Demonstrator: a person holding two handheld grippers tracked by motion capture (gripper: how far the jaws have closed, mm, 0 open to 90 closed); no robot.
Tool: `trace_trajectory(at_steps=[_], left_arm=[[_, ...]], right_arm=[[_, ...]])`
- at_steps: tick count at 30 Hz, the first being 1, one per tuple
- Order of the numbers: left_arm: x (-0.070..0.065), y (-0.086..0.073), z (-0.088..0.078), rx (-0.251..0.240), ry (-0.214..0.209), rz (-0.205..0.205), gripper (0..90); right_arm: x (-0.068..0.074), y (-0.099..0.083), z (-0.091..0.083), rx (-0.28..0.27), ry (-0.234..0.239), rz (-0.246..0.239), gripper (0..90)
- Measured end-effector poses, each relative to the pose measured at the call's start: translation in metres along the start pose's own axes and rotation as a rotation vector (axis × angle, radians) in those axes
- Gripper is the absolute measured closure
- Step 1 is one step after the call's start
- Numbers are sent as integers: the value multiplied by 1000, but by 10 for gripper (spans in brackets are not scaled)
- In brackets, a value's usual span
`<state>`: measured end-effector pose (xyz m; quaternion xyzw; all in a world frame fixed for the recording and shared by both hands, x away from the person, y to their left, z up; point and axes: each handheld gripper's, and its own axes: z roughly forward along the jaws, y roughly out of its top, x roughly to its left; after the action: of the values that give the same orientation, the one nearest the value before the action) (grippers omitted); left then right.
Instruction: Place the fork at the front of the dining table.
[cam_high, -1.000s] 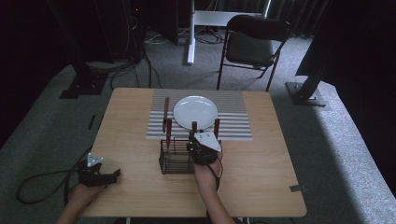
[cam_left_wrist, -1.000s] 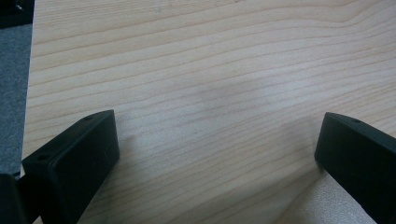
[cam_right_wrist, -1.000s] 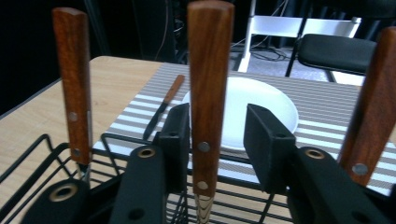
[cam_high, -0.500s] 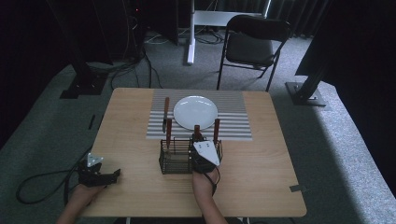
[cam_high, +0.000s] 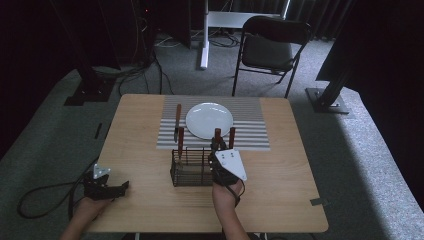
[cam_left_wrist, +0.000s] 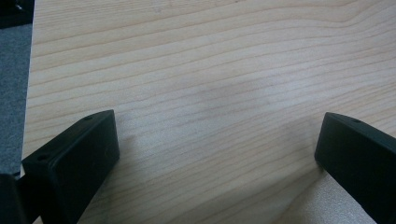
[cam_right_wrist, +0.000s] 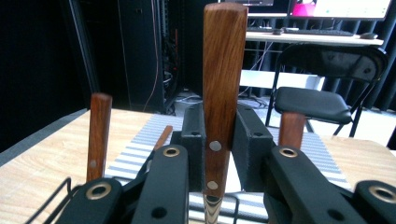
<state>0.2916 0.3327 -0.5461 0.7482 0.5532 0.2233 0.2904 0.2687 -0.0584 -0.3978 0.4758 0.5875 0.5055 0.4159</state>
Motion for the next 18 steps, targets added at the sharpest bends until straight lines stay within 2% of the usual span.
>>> trace_trajectory(at_steps=[7,10,18], left_arm=[[0,0,0,4,-1,3,0],[0,0,0,1,-1,-1,0],[0,0,0,0,-1,-1,0]], right_arm=[[-5,18,-4,0,11,-10,761],[-7,28,-7,-17,13,1,761],[-12,50,-6,-33,34,-6,761]])
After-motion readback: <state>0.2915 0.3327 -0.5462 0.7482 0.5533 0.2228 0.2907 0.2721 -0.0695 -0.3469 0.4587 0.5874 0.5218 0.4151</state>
